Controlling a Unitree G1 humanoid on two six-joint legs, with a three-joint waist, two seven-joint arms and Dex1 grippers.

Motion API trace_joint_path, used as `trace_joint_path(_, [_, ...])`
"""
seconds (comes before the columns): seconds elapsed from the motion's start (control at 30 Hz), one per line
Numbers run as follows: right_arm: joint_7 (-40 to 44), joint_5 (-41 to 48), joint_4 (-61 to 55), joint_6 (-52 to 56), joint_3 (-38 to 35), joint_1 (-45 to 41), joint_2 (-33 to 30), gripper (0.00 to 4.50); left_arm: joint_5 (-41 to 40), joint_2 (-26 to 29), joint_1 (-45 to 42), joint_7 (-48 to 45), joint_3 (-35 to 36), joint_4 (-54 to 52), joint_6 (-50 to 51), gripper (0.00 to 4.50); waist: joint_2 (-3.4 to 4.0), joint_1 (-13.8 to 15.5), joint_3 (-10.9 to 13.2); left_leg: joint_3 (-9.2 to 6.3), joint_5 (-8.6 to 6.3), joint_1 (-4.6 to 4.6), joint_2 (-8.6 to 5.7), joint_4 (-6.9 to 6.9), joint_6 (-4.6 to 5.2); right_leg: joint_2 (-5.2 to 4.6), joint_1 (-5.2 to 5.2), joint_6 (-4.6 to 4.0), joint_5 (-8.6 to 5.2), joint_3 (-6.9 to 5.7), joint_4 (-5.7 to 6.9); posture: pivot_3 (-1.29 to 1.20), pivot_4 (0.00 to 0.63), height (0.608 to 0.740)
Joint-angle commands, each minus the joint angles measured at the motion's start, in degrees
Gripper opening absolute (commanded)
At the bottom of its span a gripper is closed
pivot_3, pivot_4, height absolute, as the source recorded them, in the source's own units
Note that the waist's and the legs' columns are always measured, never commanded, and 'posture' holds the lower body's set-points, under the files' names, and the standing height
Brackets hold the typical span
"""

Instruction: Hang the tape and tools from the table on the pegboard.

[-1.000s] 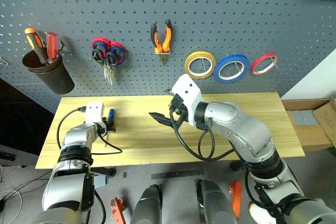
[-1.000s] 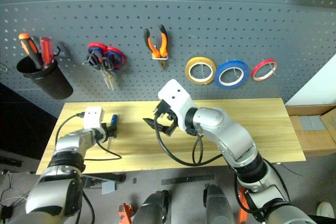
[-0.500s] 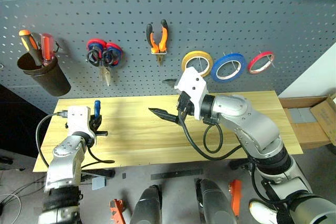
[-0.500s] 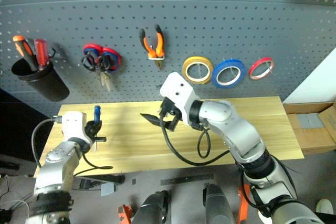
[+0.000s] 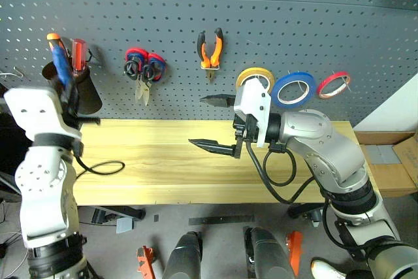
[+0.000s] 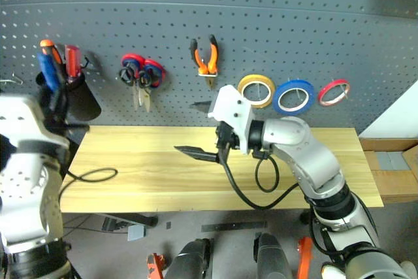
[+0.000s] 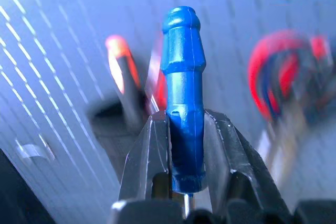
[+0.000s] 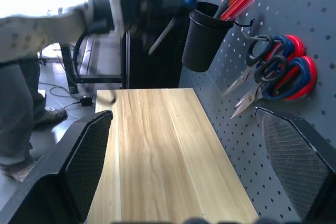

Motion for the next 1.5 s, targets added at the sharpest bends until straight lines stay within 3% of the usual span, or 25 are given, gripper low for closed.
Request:
trace_joint_path(0.03, [-0.2, -0.4, 0.1, -2.1, -1.7, -1.5, 0.4, 4.5, -1.4, 3.2, -6.5, 0.7, 3.0, 1.6, -1.2, 0.5, -0.01, 0.0, -0.1, -0.01, 0.0, 0.0, 0.0, 0.01, 0.0, 0.0, 0.0, 0.0, 0.0, -0.01, 0.02, 0.0, 0.151, 0.74])
trace_joint_path(0.23, [-1.0, -1.6, 1.7, -3.4, -0.8, -2.4, 1.7, 4.5, -1.6, 9.1, -22.2, -2.6, 1.9, 22.1, -10.4, 0.5, -0.13, 0.0, -0.5, -0.01, 0.04, 0.02, 0.0, 0.01, -0.06, 0.03, 0.02, 0.0, 0.0, -0.04, 0.04, -0.01, 0.149, 0.74])
trace_joint_path(0.37, [-1.6, -2.8, 2.1, -3.7, -0.3, -2.5, 2.5, 4.5, -0.9, 10.0, -28.8, -4.1, 0.4, 35.0, -16.8, 0.5, -0.15, -0.2, -0.5, -0.01, 0.11, 0.02, 0.0, 0.02, -0.19, 0.03, 0.01, 0.0, 0.0, -0.04, 0.03, -0.02, 0.153, 0.74])
trace_joint_path(0.53, [-2.3, -3.4, 1.2, -3.2, -0.2, -2.3, 3.1, 4.5, -0.7, 9.2, -30.3, -4.1, -0.4, 43.7, -22.0, 0.5, -0.15, -0.5, -0.5, -0.01, 0.13, -0.02, 0.0, 0.0, -0.24, 0.02, -0.04, 0.0, 0.0, -0.03, -0.02, -0.06, 0.169, 0.74])
trace_joint_path(0.77, [-3.5, -2.9, 0.3, -2.6, -1.2, -2.5, 4.1, 4.5, 0.1, 8.4, -28.6, -3.4, -1.4, 47.7, -26.6, 0.5, -0.15, -1.4, -0.5, -0.04, 0.12, -0.02, 0.0, 0.0, -0.23, 0.02, -0.04, 0.0, 0.0, -0.04, 0.02, -0.07, 0.175, 0.74])
trace_joint_path(1.13, [-3.3, -3.3, 0.7, -3.3, -1.2, -2.6, 4.0, 4.5, -1.7, 7.3, -26.1, -0.1, 0.7, 43.7, -28.0, 4.38, -0.15, -1.8, -0.5, -0.04, 0.05, 0.01, 0.0, 0.04, -0.09, 0.02, -0.05, 0.0, 0.0, -0.01, 0.11, -0.07, 0.168, 0.74])
trace_joint_path(1.27, [-3.2, -2.8, 0.5, -3.7, -2.4, -2.3, 3.5, 4.5, -2.6, 7.2, -27.3, 0.8, -0.3, 36.4, -25.8, 4.46, -0.18, -1.7, -0.6, -0.04, 0.05, 0.0, 0.0, 0.04, -0.11, 0.02, -0.07, 0.0, 0.01, -0.01, 0.12, -0.07, 0.162, 0.74])
trace_joint_path(1.5, [-2.4, 2.5, -3.1, -1.4, -9.5, 1.0, 0.4, 4.5, -7.8, 5.2, -27.0, -9.7, -12.7, 18.0, -12.3, 4.46, -0.2, -0.8, -1.2, -0.04, 0.07, -0.03, -0.08, 0.08, -0.13, -0.05, 0.03, 0.01, 0.01, -0.01, 0.06, -0.07, 0.145, 0.74])
